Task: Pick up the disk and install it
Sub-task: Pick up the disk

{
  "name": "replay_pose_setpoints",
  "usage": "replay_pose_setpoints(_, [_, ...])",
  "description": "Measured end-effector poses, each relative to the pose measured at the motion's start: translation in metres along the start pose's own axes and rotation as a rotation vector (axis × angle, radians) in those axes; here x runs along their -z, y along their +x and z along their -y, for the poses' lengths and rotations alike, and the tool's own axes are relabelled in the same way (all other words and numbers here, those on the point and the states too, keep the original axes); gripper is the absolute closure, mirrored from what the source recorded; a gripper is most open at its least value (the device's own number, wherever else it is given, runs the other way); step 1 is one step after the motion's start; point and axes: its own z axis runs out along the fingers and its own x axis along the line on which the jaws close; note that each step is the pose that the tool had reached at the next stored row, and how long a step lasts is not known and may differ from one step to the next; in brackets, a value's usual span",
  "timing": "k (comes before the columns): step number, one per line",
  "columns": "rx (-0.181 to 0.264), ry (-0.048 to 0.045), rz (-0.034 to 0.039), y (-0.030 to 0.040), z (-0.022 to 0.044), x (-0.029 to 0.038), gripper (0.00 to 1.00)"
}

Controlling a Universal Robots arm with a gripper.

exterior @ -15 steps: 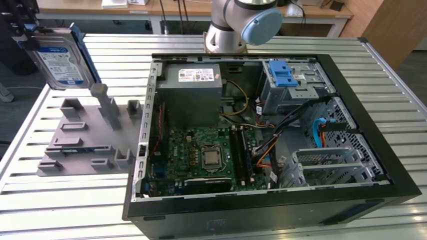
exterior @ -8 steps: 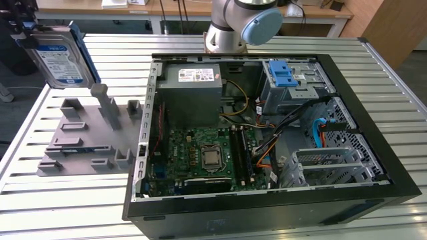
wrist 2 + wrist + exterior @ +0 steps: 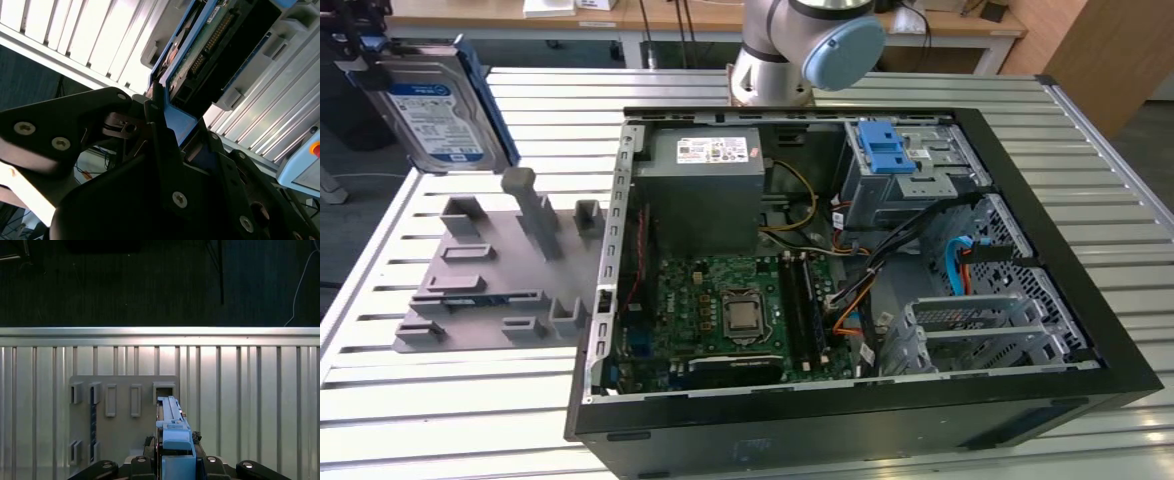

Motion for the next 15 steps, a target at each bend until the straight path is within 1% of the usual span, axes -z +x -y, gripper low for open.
replay_pose_setpoints(4, [0.0,0.0001,0.0,-0.0001,0.0,0.005,0.64])
replay_pose_setpoints(15, [0.0,0.0001,0.0,-0.0003,0.0,0.0215,0.64])
